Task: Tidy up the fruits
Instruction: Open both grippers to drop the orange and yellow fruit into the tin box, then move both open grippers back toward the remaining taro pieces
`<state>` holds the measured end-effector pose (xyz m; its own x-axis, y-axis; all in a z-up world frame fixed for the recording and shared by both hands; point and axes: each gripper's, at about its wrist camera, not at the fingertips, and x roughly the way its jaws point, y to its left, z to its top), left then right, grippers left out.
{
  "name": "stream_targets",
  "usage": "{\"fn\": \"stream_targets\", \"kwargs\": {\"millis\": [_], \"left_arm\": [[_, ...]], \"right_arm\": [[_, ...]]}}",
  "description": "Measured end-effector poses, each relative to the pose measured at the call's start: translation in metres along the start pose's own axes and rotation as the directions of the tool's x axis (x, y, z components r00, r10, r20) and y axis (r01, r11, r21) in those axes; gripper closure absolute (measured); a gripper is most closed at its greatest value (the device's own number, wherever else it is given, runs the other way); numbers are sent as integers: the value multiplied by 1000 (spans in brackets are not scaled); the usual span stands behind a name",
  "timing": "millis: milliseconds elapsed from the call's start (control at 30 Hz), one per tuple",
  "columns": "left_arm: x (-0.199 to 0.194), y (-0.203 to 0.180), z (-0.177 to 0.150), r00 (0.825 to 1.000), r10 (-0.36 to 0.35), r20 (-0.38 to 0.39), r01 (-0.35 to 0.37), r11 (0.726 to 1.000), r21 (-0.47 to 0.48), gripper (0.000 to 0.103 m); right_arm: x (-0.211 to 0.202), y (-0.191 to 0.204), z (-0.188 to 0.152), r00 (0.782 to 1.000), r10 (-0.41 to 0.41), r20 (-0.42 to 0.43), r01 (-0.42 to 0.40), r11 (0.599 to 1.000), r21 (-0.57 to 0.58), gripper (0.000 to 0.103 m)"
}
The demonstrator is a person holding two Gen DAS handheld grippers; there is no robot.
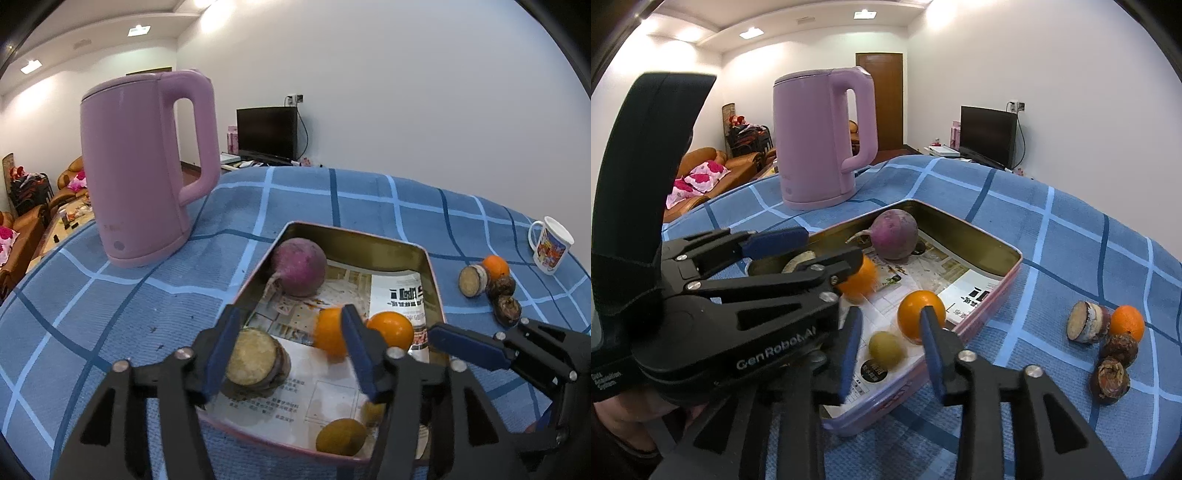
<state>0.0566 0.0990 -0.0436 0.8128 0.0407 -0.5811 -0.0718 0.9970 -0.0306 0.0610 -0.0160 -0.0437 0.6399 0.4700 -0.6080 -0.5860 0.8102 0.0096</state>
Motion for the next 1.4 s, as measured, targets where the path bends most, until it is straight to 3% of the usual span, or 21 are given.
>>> {"fn": "stream_targets", "kwargs": {"millis": [67, 233, 400, 533, 700, 800, 933, 1100, 1333, 1400], "left_arm": [[-1, 1, 0, 1000, 11, 2, -11, 1000, -4, 27], [-4, 4, 0, 1000, 19, -6, -20, 1000, -21, 15], [-13, 1, 5, 1000, 21, -3, -21, 1000, -11, 15], [-23, -12, 14, 1000, -5, 2, 5, 1000, 4, 11], [-36, -39, 27, 999, -48, 16, 47, 998, 51, 8], [-41, -55, 33, 997, -77, 13, 76, 994, 77, 5], [-43, -74, 41, 995, -101, 0, 100, 990, 100, 5], [-33, -98, 47, 996, -88, -14, 89, 985, 148, 5], [-9, -116, 47, 994, -84, -69, 95, 980, 174, 5], [-2, -121, 46, 993, -85, -84, 99, 979, 176, 5]], "right_arm": [[-1, 2, 0, 1000, -5, 2, 5, 1000, -10, 57], [-5, -1, -1, 1000, -12, 11, 12, 1000, 0, 52], [-20, -15, -1, 998, -69, -12, 69, 997, 31, 48], [-42, -49, -2, 991, -134, -32, 136, 986, 101, 48], [-68, -111, -7, 957, -280, -80, 290, 939, 184, 48], [-78, -142, -13, 947, -306, -100, 321, 913, 250, 48], [-82, -169, -25, 955, -277, -107, 297, 893, 338, 48], [-54, -165, -35, 964, -221, -148, 260, 903, 343, 48], [-21, -171, -47, 954, -192, -230, 265, 898, 351, 48], [-19, -174, -51, 955, -183, -233, 259, 896, 360, 54]]}}
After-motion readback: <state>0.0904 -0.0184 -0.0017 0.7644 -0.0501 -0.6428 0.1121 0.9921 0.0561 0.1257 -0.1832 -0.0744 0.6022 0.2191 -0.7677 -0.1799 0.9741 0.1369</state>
